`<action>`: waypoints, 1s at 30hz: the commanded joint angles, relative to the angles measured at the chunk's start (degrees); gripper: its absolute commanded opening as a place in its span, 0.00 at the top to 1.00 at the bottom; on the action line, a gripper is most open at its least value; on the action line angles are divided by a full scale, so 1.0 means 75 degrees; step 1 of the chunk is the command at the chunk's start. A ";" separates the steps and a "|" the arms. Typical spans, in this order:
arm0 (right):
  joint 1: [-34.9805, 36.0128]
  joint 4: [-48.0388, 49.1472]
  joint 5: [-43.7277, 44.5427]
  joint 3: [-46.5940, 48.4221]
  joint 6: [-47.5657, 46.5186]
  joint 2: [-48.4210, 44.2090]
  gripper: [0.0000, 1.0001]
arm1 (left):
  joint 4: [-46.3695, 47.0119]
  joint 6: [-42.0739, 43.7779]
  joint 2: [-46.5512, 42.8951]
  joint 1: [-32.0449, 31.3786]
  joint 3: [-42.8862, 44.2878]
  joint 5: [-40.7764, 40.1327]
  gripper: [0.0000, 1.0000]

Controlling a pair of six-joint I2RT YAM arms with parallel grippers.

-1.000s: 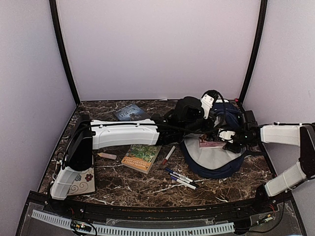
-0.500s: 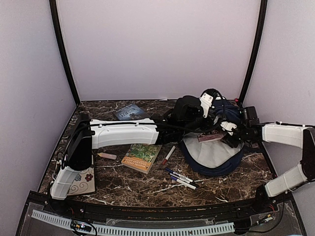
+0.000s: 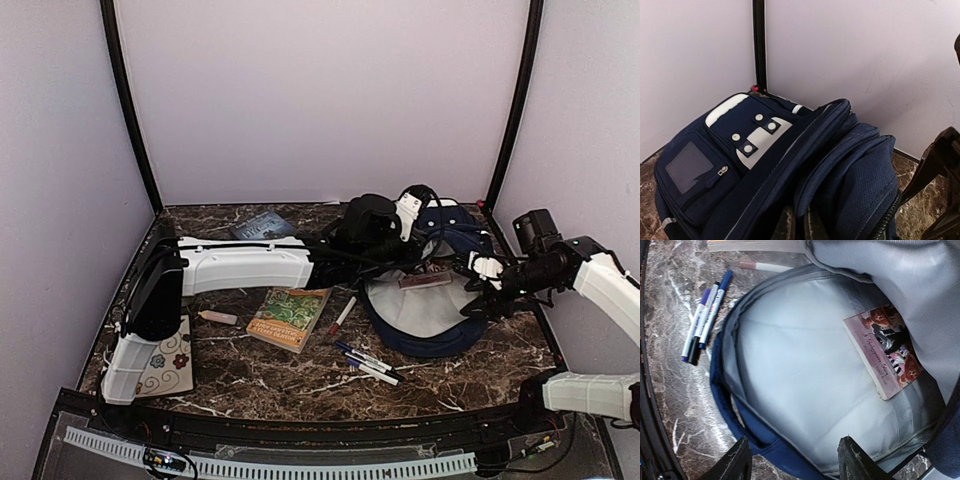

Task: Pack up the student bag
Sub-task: Adjust the book in the largest pocket of the bag, then place the largest pocket of the bag in the student bag, then adjust the book at the center of the board.

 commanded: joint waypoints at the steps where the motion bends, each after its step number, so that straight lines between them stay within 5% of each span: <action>1: 0.0030 -0.1579 -0.0443 0.0773 -0.0024 -0.0111 0.42 | 0.0168 -0.0593 -0.0669 0.0112 -0.0439 0.1177 1.00; 8: -0.0256 -0.1819 -0.0220 0.1262 0.0472 -0.0456 0.41 | 0.0230 -0.0987 -0.0457 -0.0030 -0.1015 0.2201 1.00; 13: -0.0303 -0.1929 -0.1578 0.1739 0.0949 -0.0054 0.37 | -0.1367 -0.0577 -0.0661 -0.0040 -0.0701 0.2236 0.61; 18: -0.0303 -0.1583 -0.2128 0.2424 0.1091 0.0810 0.37 | -0.3153 0.0139 -0.1638 -0.0015 -0.0833 0.2647 0.46; 23: -0.0061 -0.0337 -0.2549 0.2615 0.2051 0.1783 0.40 | -0.4127 -0.0184 -0.2869 0.0321 -0.2146 0.1853 0.40; 30: 0.1520 0.2842 -0.2018 0.2489 0.4810 0.2927 0.43 | -0.4126 -0.1811 -0.4596 0.1782 -0.4577 0.1000 0.27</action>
